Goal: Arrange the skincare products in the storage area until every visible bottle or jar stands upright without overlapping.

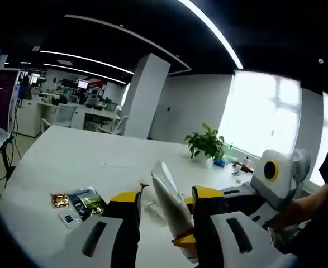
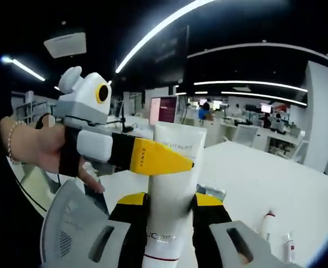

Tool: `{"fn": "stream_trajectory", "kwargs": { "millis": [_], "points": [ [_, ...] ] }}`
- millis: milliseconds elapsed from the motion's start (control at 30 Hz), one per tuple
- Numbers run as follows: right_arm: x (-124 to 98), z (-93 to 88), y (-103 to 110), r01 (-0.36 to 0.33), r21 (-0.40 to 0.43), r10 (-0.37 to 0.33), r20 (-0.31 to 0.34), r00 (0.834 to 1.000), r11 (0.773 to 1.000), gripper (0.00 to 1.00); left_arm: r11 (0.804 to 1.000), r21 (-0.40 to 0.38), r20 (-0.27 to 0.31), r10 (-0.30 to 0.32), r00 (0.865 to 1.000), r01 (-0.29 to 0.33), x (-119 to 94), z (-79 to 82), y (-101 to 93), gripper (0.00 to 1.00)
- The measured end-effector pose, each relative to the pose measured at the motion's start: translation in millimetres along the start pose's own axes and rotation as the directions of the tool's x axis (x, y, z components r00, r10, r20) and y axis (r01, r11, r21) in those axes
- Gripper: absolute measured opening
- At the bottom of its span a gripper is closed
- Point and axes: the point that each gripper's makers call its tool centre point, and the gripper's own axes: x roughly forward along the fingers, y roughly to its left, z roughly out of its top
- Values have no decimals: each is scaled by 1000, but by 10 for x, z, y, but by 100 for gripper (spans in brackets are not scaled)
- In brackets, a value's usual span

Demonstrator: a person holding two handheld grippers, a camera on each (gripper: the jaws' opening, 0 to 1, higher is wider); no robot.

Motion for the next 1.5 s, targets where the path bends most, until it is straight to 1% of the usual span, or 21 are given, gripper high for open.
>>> {"fn": "stream_trajectory", "kwargs": {
  "millis": [133,233,300,400,433,500,600,700,800,833,900,1000,1100,1133,1200,1233,1267,1333,1367,1467,1500],
  "points": [
    [-16,19,12,0,-16,0,1,1000,1000,21,1000,25,9,-3,1000,3,15,28,-47,16],
    [-37,36,-2,6,-20,-6,-1,1000,1000,21,997,72,10,-17,1000,16,22,44,-106,15],
    [-49,32,-4,7,-27,-7,-4,1000,1000,21,997,76,-2,-29,1000,29,26,46,-135,14],
    [-67,43,3,7,-14,-8,-1,1000,1000,21,997,22,-7,-74,997,74,30,65,-202,10],
    [-71,45,-2,12,-17,-12,-1,1000,1000,22,998,17,-17,-63,998,63,33,62,-189,9],
    [-85,53,-4,10,-10,-10,0,1000,1000,22,997,-35,-27,-68,997,67,27,62,-204,8],
    [-132,98,14,-3,0,3,11,1000,1000,23,986,-136,-37,-97,995,91,18,76,-170,6],
    [-172,134,44,-28,13,27,26,999,1000,23,982,-145,-41,-124,991,117,2,111,-192,6],
    [-196,155,63,-65,31,63,53,997,997,23,981,-112,-64,-166,984,158,-3,131,-248,5],
    [-218,164,84,-105,83,100,63,993,991,22,979,-78,-91,-195,976,189,-6,122,-292,5],
    [-246,183,62,-142,112,133,79,988,984,21,968,1,-117,-249,962,250,-15,149,-379,4],
    [-323,268,36,-194,110,180,131,975,975,20,943,-6,-117,-331,936,333,-47,241,-494,5],
    [-406,350,50,-259,129,237,166,957,957,17,910,-5,-121,-412,903,415,-96,310,-594,5],
    [-447,387,60,-287,123,263,178,948,950,16,886,-7,-117,-460,880,463,-124,342,-665,5],
    [-518,435,77,-331,112,308,187,933,937,15,856,8,-117,-512,851,517,-161,387,-721,5],
    [-551,452,112,-364,110,341,186,921,925,14,830,-2,-120,-554,824,557,-193,394,-788,5],
    [-586,489,143,-395,98,372,192,908,913,14,811,2,-116,-580,806,584,-208,416,-851,5],
    [-625,526,153,-420,86,399,194,896,903,16,775,2,-122,-627,769,632,-241,430,-960,5],
    [-634,533,155,-429,84,408,190,893,900,17,765,2,-125,-639,759,644,-248,433,-1007,5],
    [-634,546,213,-447,57,433,167,886,893,19,753,23,-126,-651,749,658,-234,444,-1108,5],
    [-632,545,220,-448,54,435,164,886,892,18,740,47,-126,-662,739,671,-239,450,-1155,5]
  ]
}}
